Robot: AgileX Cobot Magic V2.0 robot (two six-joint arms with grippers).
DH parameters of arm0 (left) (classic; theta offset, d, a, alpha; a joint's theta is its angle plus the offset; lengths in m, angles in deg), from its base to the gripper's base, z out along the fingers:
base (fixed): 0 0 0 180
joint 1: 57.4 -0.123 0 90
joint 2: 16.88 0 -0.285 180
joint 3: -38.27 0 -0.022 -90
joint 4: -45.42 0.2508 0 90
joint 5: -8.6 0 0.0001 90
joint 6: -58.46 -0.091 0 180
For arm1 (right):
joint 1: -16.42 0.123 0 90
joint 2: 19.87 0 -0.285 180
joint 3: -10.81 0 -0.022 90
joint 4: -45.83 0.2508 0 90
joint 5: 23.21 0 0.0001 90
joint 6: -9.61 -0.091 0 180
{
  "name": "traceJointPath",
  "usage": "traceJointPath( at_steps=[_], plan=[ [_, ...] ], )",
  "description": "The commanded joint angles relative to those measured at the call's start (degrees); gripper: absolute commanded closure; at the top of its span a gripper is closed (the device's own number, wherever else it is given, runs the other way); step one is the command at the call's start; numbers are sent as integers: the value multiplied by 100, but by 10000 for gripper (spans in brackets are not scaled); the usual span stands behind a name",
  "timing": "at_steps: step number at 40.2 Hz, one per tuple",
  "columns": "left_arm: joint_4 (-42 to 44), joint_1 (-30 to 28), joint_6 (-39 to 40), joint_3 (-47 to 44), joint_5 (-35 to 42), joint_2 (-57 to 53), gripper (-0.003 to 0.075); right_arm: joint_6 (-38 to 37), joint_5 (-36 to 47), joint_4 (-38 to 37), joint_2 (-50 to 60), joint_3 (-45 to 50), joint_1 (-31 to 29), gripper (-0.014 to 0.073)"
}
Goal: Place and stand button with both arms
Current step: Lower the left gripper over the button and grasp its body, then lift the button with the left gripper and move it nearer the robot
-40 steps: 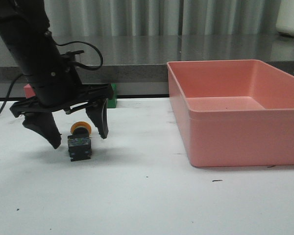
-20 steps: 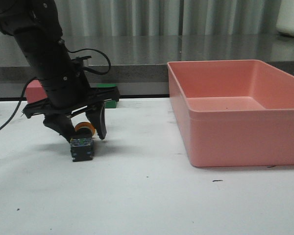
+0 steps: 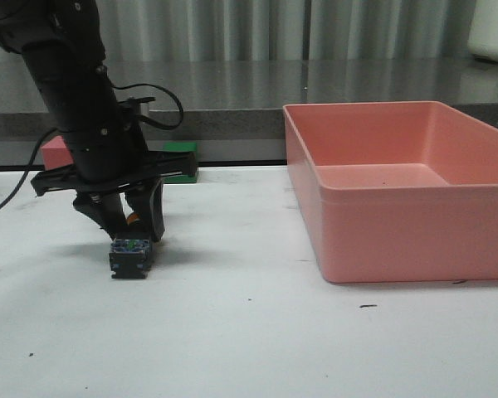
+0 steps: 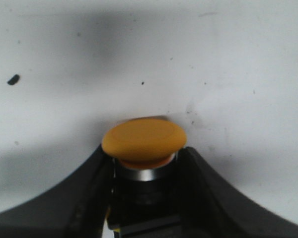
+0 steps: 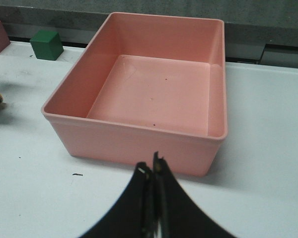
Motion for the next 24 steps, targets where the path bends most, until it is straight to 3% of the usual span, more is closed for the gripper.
traceJointPath(
  at_steps=[1, 8, 24],
  plan=[
    [100, 14, -100, 183, 77, -515, 556, 55, 428, -40, -36, -156, -28, 662],
    [513, 112, -97, -770, 1219, -1384, 556, 55, 428, -40, -36, -156, -28, 662],
    [1143, -188, -97, -4684, 6386, -4131, 556, 55, 428, -40, -36, -156, -28, 662]
  ],
)
